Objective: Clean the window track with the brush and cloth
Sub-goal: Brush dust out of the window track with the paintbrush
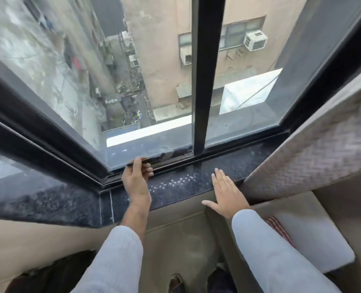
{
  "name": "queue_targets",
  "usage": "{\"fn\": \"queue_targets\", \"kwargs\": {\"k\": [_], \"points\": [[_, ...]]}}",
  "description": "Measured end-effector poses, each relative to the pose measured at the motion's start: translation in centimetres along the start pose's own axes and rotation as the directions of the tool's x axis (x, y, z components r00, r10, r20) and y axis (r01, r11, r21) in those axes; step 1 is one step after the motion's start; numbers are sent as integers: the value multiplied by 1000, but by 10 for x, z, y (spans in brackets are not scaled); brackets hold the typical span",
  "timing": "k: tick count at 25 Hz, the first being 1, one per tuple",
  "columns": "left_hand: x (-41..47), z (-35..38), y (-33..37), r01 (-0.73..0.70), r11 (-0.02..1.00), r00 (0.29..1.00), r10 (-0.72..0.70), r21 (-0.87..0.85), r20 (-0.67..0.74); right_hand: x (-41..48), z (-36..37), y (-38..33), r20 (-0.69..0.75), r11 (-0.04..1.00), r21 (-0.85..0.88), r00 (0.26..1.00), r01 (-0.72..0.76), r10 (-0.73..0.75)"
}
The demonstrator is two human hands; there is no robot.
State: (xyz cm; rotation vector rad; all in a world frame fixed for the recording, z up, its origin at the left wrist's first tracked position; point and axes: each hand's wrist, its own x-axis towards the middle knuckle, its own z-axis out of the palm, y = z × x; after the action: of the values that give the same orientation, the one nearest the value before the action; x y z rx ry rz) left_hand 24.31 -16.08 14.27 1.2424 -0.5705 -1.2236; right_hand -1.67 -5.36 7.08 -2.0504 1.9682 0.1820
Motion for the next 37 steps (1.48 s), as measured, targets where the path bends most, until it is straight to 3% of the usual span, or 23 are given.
{"fn": "queue_targets", "kwargs": {"k": [7, 11, 18, 21, 23, 25, 27, 30, 33, 37], "points": [[20, 24, -38, 108, 993, 986, -114, 48, 124, 21, 19, 1, -20, 996, -86, 1000, 2, -3], [23, 8, -41, 96, 992, 979, -109, 81, 170, 23, 23, 2, -35, 998, -65, 999, 3, -5], [38, -94, -2, -4, 996, 994, 14, 85, -111, 22, 24, 1, -30, 996, -89, 1000, 2, -5], [31, -102, 17, -63, 984, 989, 84, 167, -126, 23, 24, 1, -28, 996, -88, 1000, -2, 0], [25, -105, 36, -162, 944, 971, 204, 289, -124, 24, 24, 0, -22, 996, -88, 1000, -6, 4], [18, -112, 58, -321, 778, 916, 400, 540, -32, 24, 25, 1, -16, 995, -101, 1000, -9, 8], [11, -117, 77, -486, 477, 821, 537, 733, 195, 24, 25, 0, -14, 995, -101, 1000, -12, 10], [9, -112, 96, -599, 96, 696, 554, 795, 457, 25, 26, 0, -22, 997, -76, 1000, -12, 11], [19, -98, 101, -586, -81, 687, 477, 806, 548, 25, 26, 0, -32, 998, -59, 999, -7, 5], [31, -61, 83, -556, -222, 766, 237, 801, 598, 24, 26, 1, -48, 999, -34, 999, 2, -4]]}}
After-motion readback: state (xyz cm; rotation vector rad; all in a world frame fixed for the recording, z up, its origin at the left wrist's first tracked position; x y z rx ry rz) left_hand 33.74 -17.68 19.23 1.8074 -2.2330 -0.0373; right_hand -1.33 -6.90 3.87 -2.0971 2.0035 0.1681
